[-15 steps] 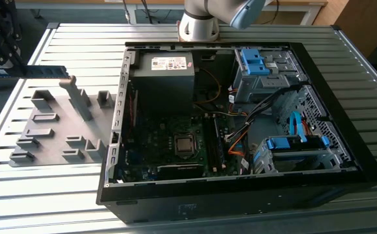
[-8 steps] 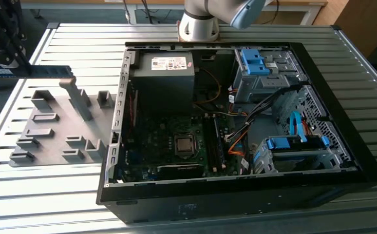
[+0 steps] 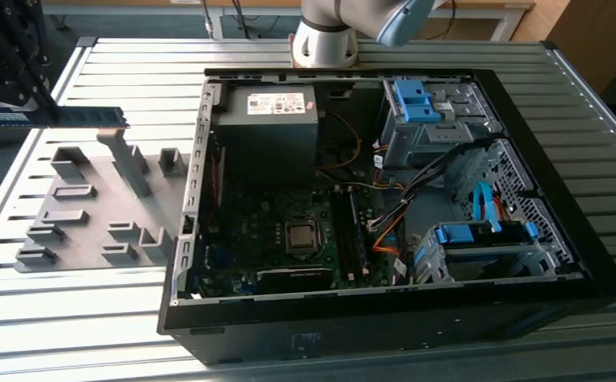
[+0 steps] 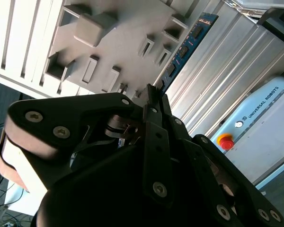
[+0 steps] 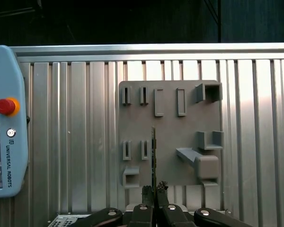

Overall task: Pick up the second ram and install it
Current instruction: 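Pick up the second ram and move it above second insertion slot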

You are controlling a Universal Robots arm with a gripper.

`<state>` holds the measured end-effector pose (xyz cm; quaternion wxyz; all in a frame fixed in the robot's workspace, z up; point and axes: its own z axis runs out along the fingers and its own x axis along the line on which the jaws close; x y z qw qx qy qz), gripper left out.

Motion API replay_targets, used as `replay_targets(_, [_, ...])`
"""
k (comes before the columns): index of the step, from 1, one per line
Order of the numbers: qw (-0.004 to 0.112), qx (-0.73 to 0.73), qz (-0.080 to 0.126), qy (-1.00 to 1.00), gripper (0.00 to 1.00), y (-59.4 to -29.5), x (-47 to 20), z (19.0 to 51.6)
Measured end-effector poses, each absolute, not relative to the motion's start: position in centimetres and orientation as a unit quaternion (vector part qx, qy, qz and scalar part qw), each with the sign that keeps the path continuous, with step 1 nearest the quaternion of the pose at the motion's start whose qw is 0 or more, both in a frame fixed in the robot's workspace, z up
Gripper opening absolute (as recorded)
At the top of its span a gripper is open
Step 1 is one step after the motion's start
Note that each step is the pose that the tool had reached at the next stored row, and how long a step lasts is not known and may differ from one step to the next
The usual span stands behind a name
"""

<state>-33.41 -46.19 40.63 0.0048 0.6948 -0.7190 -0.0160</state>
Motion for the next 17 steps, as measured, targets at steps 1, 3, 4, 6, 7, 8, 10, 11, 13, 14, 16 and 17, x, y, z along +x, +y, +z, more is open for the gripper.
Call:
replay_targets(1, [0.005,0.695,-0.016,-0.719,0.14,-46.2,-33.3,40.6])
replay_targets(3, [0.005,0.695,-0.016,-0.719,0.14,-46.2,-33.2,40.6])
replay_targets(4, [0.005,0.695,-0.016,-0.719,0.14,-46.2,-33.1,40.6])
replay_targets(6, [0.005,0.695,-0.016,-0.719,0.14,-46.2,-33.0,40.6])
replay_targets(7, [0.005,0.695,-0.016,-0.719,0.14,-46.2,-32.9,40.6])
replay_targets(8, [0.005,0.695,-0.016,-0.719,0.14,-46.2,-32.8,40.6])
replay_targets(10, [0.005,0.695,-0.016,-0.719,0.14,-46.2,-32.7,40.6])
replay_targets(11, [0.005,0.695,-0.016,-0.719,0.14,-46.2,-32.6,40.6])
replay_targets(13, [0.005,0.695,-0.016,-0.719,0.14,-46.2,-32.5,40.6])
replay_targets(14, [0.005,0.695,-0.016,-0.719,0.14,-46.2,-32.4,40.6])
replay_targets(16, [0.005,0.695,-0.016,-0.719,0.14,-46.2,-32.3,40.6])
replay_targets(17, [0.005,0.695,-0.016,-0.719,0.14,-46.2,-32.2,40.6])
